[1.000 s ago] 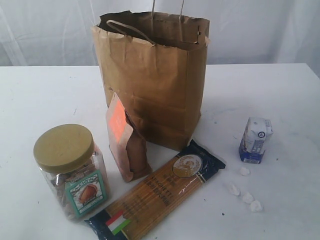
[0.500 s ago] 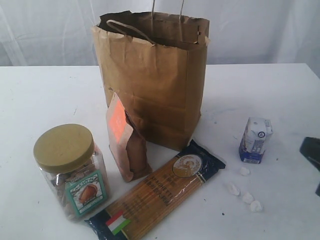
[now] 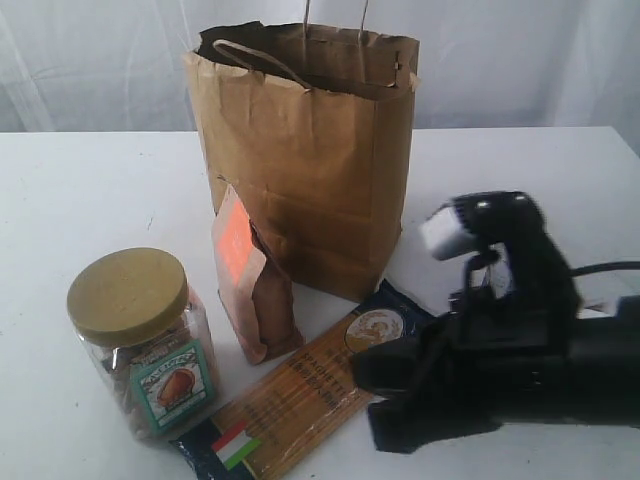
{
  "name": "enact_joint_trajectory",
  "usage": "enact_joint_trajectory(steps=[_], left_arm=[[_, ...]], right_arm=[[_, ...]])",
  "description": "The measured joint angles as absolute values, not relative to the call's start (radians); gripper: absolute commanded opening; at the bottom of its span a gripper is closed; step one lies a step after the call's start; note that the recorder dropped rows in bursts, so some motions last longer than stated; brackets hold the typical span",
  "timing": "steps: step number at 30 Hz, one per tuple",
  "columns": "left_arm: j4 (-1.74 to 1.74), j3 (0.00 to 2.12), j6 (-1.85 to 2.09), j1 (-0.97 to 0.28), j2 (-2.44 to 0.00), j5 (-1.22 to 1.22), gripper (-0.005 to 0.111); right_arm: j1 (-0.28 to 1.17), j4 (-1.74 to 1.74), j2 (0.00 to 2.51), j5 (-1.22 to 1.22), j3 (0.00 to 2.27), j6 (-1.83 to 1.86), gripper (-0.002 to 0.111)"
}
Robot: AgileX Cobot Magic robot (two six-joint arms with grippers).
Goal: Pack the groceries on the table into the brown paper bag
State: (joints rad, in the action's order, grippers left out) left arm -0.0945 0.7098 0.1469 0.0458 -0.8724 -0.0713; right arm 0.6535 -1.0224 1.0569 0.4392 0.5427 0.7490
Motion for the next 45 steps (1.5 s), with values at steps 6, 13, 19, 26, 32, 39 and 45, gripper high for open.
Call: enact_joint_trajectory(steps=[6, 13, 19, 26, 32, 39, 45], left_arm=[[-0.21, 0.826, 0.213, 0.046, -1.172, 0.41, 0.0], [-0.767, 0.846, 0.659, 0.046, -1.371, 0.643, 0.0], [-1.036, 0.846, 0.889, 0.046, -1.487, 0.605, 0.0], [-1.049, 0.846, 1.012, 0.046, -1.547, 0.628, 0.0], [-0.96, 0.846, 1.026, 0.046, -1.551, 0.755, 0.0], [-0.853, 0.857, 1.029, 0.054, -1.551, 0.823, 0.0], [-0.715, 0.855, 1.038, 0.056, -1.551, 0.988, 0.0]], right_arm=[[0.693, -1.185, 1.262, 0.466, 0.633, 0.833, 0.0], [0.752, -1.334, 1.408, 0.488, 0.713, 0.991, 0.0], [0.777, -1.436, 1.556, 0.486, 0.771, 1.061, 0.0], [0.78, -1.528, 1.704, 0.571, 0.888, 1.07, 0.0], [0.798, -1.588, 1.768, 0.506, 0.929, 1.106, 0.0], [0.798, -1.592, 1.77, 0.42, 0.93, 1.108, 0.0], [0.798, -1.603, 1.77, 0.296, 0.953, 1.108, 0.0]])
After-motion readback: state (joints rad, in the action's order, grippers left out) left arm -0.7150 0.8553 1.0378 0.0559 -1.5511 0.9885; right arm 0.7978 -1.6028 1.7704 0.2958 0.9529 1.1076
